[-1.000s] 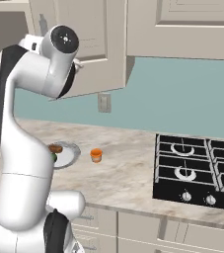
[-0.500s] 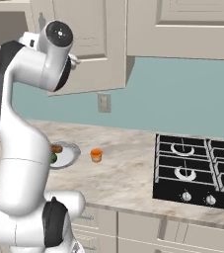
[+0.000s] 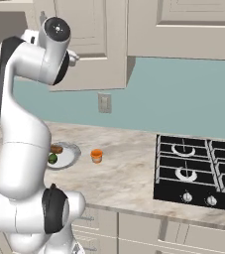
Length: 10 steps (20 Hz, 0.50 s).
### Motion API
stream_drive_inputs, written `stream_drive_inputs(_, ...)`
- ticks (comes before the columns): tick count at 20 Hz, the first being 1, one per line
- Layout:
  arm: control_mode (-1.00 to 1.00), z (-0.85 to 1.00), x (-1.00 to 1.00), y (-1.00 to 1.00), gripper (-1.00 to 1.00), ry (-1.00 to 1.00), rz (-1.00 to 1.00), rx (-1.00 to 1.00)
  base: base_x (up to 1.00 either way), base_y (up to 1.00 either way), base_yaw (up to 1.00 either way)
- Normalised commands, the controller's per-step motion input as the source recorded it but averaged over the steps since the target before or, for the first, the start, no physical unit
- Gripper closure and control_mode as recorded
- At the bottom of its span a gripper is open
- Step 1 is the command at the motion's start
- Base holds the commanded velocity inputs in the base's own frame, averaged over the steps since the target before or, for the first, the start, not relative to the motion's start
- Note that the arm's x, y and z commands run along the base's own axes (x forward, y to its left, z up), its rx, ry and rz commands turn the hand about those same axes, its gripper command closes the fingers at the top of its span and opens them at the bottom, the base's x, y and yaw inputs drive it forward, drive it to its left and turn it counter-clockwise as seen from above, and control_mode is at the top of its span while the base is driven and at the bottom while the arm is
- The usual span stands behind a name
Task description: Pick the avocado and bread from the counter and place them on the plate. Then pick the jam from the cabinet and place it next to the plate. Lastly close the cabinet door.
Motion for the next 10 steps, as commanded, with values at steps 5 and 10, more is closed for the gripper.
stream_drive_inputs(5,-1.00,0.00,0.40,0.13,-1.00,0.00,0.00,-0.03,0.00,0.00,0.00)
stream_drive_inputs(10,-1.00,0.00,0.41,0.12,-1.00,0.00,0.00,-0.03,0.00,0.00,0.00)
